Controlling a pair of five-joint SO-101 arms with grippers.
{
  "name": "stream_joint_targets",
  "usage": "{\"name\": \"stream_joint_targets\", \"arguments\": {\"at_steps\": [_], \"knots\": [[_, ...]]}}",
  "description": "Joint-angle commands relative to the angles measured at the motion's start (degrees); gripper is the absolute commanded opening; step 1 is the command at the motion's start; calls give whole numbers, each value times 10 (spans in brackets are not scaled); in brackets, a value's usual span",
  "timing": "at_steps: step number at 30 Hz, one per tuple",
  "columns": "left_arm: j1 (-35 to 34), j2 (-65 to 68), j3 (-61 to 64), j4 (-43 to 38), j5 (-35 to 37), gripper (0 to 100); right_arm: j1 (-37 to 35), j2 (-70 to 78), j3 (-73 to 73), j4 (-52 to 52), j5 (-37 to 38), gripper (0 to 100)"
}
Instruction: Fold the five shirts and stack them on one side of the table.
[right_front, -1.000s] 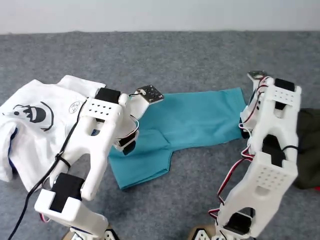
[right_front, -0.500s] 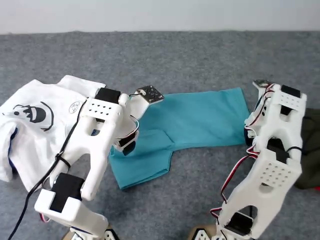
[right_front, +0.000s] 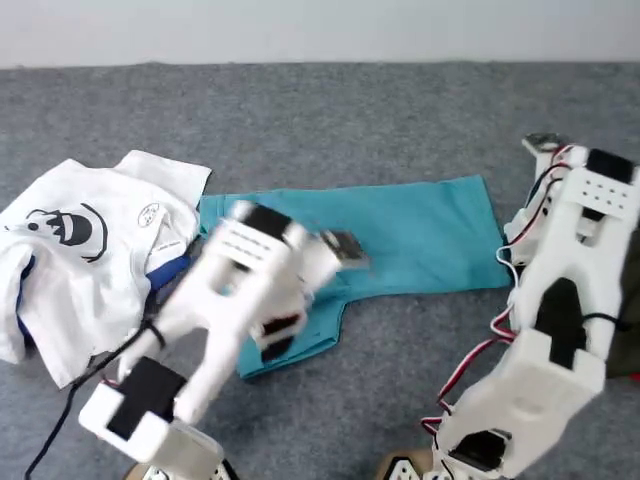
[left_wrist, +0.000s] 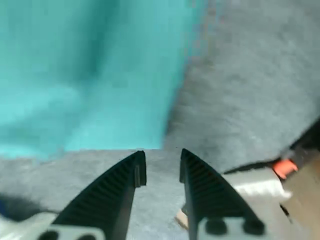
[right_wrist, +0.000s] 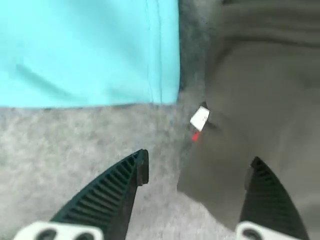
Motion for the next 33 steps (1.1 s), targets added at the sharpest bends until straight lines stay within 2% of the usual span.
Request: {"name": "stream_joint_targets", "arguments": {"at_steps": [1, 8, 15, 18, 22, 33], "knots": [[40, -21, 35, 2, 3, 122, 6, -58, -20, 33, 4, 299], [31, -20, 60, -5, -14, 115, 6, -62, -19, 38, 2, 299], [-67, -20, 89, -30, -68, 104, 6, -63, -19, 43, 1, 299], [-82, -20, 130, -80, -74, 104, 5, -63, -19, 49, 1, 299], [-82, -20, 164, -147, -72, 104, 5, -65, -19, 49, 2, 299], [-85, -20, 169, -212, -72, 104, -4, -67, -11, 50, 1, 299]]}}
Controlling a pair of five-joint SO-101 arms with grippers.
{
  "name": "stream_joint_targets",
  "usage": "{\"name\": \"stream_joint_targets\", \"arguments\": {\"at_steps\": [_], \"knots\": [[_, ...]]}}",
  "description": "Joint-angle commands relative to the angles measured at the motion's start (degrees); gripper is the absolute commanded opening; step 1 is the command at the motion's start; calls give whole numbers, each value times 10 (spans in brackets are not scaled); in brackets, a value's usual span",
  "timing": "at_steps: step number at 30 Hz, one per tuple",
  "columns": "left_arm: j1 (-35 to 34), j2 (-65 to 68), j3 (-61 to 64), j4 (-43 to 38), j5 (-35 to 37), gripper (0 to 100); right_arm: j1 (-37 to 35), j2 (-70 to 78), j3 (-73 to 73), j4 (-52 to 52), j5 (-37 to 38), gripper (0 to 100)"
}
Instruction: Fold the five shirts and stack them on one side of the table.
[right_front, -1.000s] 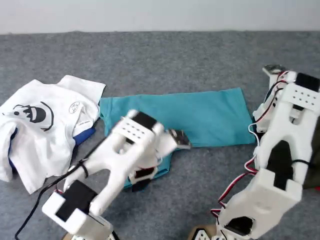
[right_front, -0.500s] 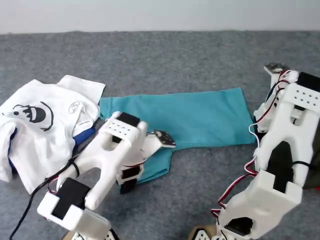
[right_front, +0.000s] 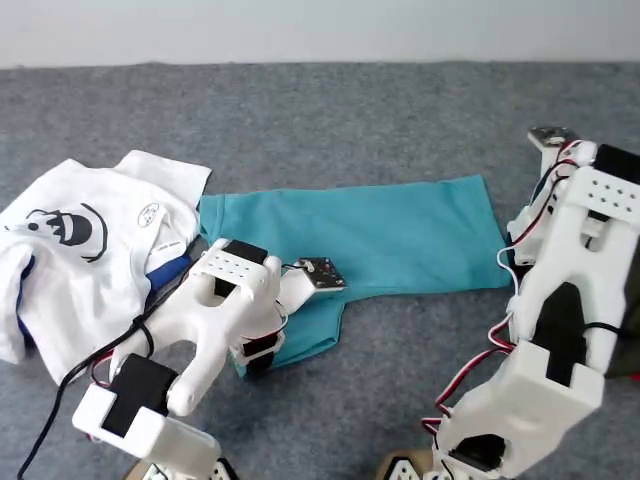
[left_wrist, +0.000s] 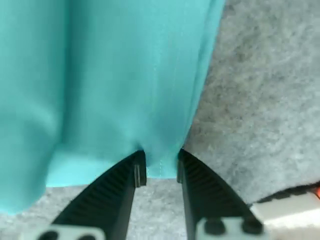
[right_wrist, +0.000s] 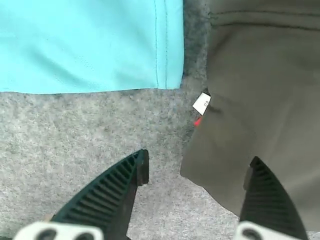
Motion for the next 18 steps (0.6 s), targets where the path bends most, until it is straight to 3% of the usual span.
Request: {"name": "stream_joint_targets", "arguments": {"at_steps": [1, 8, 14, 18], "knots": [[-3, -18, 2, -7, -7, 104, -7, -36, -6, 22, 1, 299], [2, -19, 34, -7, -10, 103, -15, -36, 33, 16, 0, 299], [2, -19, 31, -7, -10, 18, -15, -36, 35, 16, 0, 299], [2, -19, 31, -8, -10, 15, -15, -36, 35, 18, 0, 299]]}}
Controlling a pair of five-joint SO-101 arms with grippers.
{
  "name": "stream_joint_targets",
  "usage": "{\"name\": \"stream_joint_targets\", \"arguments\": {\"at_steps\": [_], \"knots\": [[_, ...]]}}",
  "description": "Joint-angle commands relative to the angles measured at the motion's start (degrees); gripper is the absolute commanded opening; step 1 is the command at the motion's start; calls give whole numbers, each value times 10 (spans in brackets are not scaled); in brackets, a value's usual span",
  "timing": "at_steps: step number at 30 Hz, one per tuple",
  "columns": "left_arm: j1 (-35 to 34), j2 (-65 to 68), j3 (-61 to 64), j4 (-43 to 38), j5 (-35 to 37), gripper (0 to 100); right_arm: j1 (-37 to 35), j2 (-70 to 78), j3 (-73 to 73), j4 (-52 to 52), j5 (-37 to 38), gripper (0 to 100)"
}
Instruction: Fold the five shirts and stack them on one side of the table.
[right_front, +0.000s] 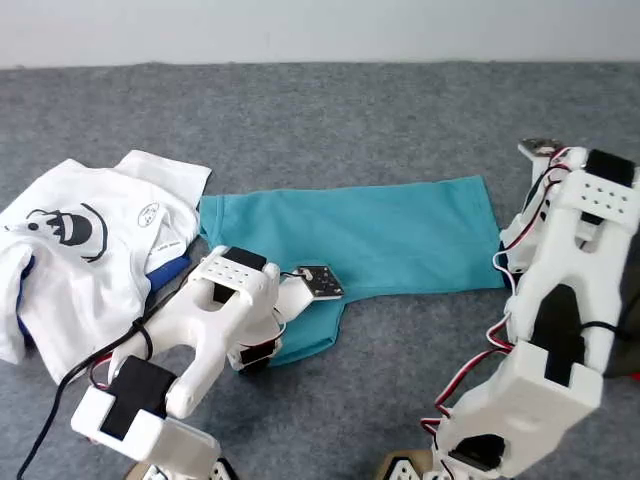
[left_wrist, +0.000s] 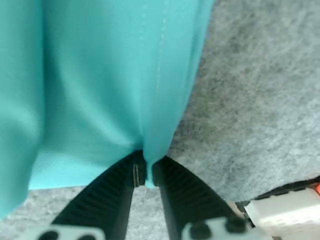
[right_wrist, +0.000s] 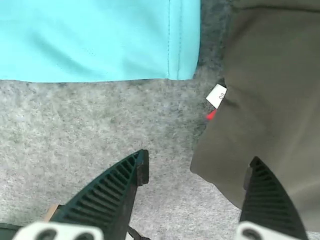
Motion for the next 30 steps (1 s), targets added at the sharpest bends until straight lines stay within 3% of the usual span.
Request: {"name": "stream_joint_targets", "arguments": {"at_steps": [1, 13, 21, 30], "knots": [[0, -16, 0, -4, -4, 15, -7, -33, -3, 19, 0, 299], [-3, -17, -137, 103, -2, 14, -19, -33, -2, 22, -1, 299], [-9, -16, -204, 102, -4, 14, -19, -33, -1, 22, -1, 299], [-86, -15, -212, 25, -4, 14, -20, -33, 62, 16, -1, 299]]}}
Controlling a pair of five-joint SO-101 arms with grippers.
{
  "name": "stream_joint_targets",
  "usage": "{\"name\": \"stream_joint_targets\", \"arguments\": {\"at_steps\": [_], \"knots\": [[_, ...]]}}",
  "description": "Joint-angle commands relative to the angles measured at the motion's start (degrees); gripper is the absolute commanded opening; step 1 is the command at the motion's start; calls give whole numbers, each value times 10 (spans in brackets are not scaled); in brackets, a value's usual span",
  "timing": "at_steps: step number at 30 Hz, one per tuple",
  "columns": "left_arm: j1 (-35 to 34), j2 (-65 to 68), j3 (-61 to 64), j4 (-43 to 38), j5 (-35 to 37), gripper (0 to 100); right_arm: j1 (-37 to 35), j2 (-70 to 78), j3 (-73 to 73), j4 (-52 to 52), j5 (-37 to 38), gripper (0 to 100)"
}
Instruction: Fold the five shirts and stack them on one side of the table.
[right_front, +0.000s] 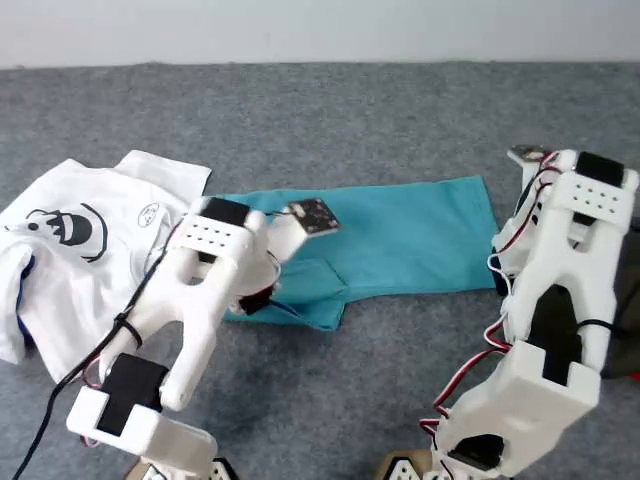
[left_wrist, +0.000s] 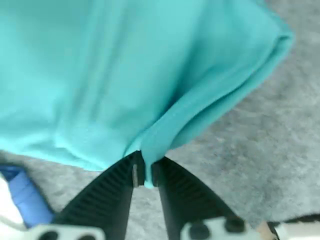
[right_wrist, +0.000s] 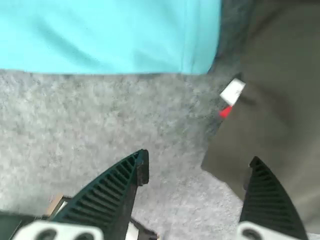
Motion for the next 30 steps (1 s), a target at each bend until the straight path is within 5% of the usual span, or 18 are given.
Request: {"name": "stream_joint_targets", "arguments": {"at_steps": [1, 30], "knots": [[-27, -15, -18, -32, -4, 14, -8, -33, 26, 15, -1, 299], [-60, -14, -16, -156, 4, 14, -9, -34, 55, -1, -2, 299]]}}
